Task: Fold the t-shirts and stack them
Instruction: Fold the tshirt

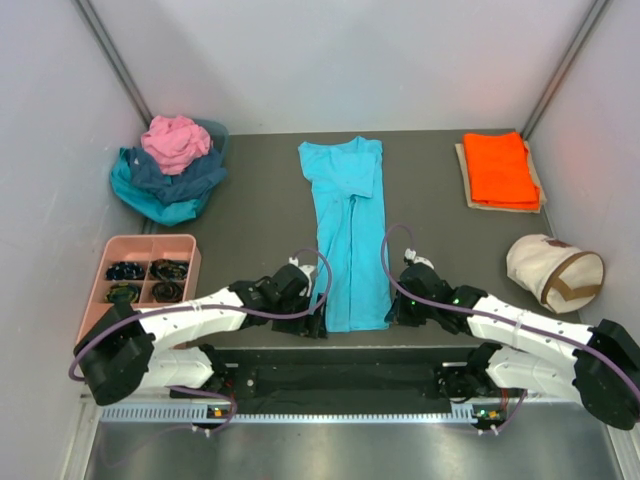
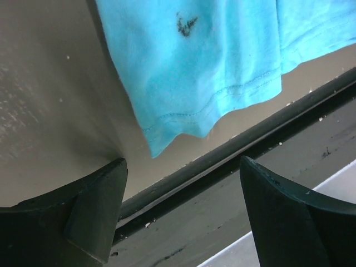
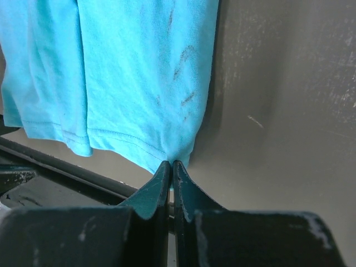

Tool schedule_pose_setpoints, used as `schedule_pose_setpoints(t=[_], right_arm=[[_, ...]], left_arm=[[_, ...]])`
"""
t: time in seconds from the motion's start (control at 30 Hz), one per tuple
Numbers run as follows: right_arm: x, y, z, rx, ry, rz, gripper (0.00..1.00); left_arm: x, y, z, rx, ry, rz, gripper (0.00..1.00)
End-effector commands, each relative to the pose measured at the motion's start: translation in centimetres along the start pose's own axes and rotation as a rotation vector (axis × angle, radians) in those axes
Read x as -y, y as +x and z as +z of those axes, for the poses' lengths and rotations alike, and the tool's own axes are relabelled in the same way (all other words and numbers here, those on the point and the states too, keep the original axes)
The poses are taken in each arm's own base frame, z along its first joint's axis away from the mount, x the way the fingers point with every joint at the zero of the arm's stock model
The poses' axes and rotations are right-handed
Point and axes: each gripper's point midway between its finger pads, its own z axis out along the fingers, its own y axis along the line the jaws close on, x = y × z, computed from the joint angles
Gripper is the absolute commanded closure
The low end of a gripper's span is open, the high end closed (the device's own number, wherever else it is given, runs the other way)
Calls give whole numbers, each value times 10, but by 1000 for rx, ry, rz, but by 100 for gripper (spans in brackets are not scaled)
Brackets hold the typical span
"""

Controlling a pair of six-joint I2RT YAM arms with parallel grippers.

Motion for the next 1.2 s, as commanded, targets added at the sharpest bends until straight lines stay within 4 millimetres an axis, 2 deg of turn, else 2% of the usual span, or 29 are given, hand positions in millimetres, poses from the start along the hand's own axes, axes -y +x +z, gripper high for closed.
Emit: schedule_pose_setpoints(t=[0.0, 0.2, 0.57, 0.67, 0.93, 1.17], right_arm=[[-18, -12, -6, 33, -46, -22, 100], [-18, -12, -6, 35, -41, -27, 100], [-17, -13, -8, 35, -33, -31, 100], [-16, -13, -7, 35, -31, -31, 100], [-16, -12, -6, 33, -31, -31, 100], [-16, -11, -3, 21, -28, -36, 100]], left_arm=[[-10, -4, 3, 32, -54, -5, 13], [-11, -13, 9, 76, -64, -18, 14], [-8, -19, 23, 73, -60, -26, 36], [-11, -19, 25, 71, -72, -26, 37], [-24, -18, 18, 118, -117, -82, 44], [-28, -30, 10, 217, -130, -142, 44]])
